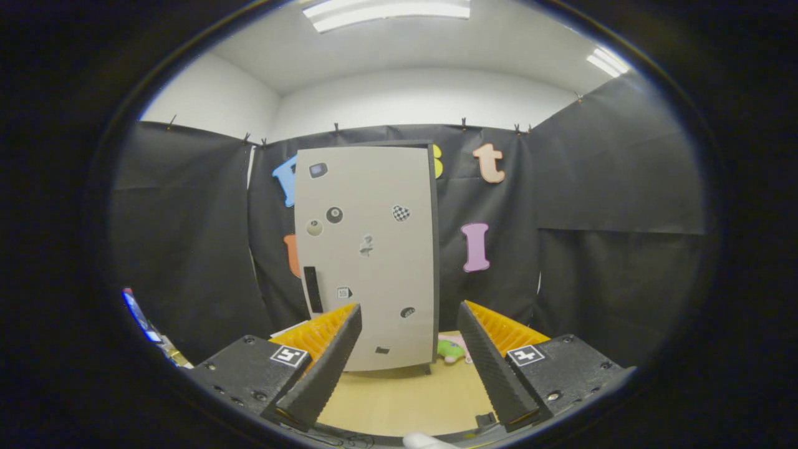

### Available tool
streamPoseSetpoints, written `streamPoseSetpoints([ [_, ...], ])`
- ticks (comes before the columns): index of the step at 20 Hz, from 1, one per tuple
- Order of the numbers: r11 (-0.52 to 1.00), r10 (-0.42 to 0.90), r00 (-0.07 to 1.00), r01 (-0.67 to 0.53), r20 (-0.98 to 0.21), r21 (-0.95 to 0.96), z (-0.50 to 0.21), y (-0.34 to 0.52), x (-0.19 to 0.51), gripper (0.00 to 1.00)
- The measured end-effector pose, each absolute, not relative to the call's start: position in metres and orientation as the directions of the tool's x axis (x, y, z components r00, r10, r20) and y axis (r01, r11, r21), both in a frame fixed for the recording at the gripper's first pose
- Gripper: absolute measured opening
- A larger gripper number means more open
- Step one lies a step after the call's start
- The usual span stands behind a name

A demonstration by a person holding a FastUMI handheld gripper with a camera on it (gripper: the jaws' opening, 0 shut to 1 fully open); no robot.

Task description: Open the shoe cabinet door, grab the shoes and put them into the shoe cabinet, then close the shoe cabinet door.

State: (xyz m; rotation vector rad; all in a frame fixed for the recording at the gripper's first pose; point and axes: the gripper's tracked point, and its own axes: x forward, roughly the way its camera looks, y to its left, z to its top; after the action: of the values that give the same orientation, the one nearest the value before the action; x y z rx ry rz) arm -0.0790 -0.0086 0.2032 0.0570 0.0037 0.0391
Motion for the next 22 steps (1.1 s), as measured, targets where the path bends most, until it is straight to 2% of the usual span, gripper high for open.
streamPoseSetpoints([
  [22, 0.998, 0.064, 0.998, -0.064, -0.016, 0.007, 0.205, 0.009, -0.072, 1.0],
])
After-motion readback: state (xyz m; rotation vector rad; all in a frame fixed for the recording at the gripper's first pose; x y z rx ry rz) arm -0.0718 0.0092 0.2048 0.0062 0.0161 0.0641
